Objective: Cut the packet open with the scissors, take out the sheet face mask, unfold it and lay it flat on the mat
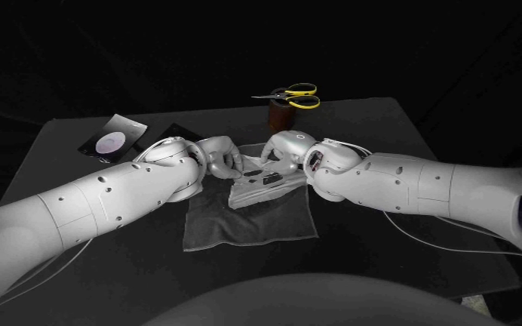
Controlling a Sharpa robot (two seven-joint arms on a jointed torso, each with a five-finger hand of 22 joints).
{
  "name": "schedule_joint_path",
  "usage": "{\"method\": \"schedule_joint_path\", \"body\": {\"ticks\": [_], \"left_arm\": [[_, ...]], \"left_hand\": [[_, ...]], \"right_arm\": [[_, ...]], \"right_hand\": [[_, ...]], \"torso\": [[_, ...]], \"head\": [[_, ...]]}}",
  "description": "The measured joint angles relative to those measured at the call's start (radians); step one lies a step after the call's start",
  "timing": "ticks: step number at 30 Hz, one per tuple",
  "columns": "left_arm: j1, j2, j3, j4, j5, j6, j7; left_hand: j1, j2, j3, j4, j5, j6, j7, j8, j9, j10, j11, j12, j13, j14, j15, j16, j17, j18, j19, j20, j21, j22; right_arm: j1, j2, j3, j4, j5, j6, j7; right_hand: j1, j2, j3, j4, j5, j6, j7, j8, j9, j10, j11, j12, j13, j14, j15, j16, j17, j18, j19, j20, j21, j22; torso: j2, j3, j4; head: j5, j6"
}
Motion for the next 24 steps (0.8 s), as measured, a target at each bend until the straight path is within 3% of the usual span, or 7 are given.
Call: {"method": "schedule_joint_path", "body": {"ticks": [11,16,24], "left_arm": [[0.000,0.000,0.000,0.000,0.000,0.002,-0.001],[0.000,0.000,0.000,0.000,0.000,0.003,-0.001],[0.001,0.000,0.000,0.001,0.000,0.005,-0.002]], "left_hand": [[0.000,0.000,0.003,0.003,0.000,-0.002,0.002,0.000,-0.001,0.000,0.000,0.000,0.002,0.000,0.000,0.000,0.000,0.000,0.000,0.000,0.000,0.001],[0.000,0.000,0.003,0.003,0.000,-0.002,0.002,0.000,-0.001,0.000,0.000,0.000,0.002,0.000,0.000,-0.001,0.000,0.000,0.000,0.000,0.000,0.001],[0.000,0.000,0.003,0.003,0.000,-0.002,0.001,0.000,-0.001,0.000,0.000,0.000,0.002,0.000,0.000,-0.001,0.000,0.000,-0.004,0.004,0.000,0.001]], "right_arm": [[0.002,0.008,0.001,-0.010,-0.020,0.008,-0.003],[0.002,0.010,0.001,-0.017,-0.032,0.008,-0.005],[0.002,0.011,0.000,-0.017,-0.043,-0.001,-0.003]], "right_hand": [[0.016,0.023,0.007,-0.007,0.000,0.034,-0.014,0.010,-0.002,0.000,-0.008,0.006,-0.001,0.000,0.000,0.000,-0.001,-0.001,0.008,-0.008,0.011,0.000],[0.025,0.055,0.016,-0.007,0.000,0.068,-0.028,0.024,-0.001,0.001,-0.023,0.012,-0.001,0.000,-0.012,0.000,-0.001,-0.001,0.013,-0.013,0.026,0.000],[0.029,0.076,0.023,-0.005,-0.003,0.095,-0.046,0.047,0.011,0.003,-0.040,0.023,0.000,0.002,-0.031,-0.003,0.000,-0.001,0.027,-0.027,0.050,0.001]], "torso": [[0.000,0.0003,-0.0002],[0.000,0.0006,-0.0003],[0.000,0.0012,-0.0007]], "head": [[0.001,0.000],[0.002,0.000],[0.002,0.000]]}}
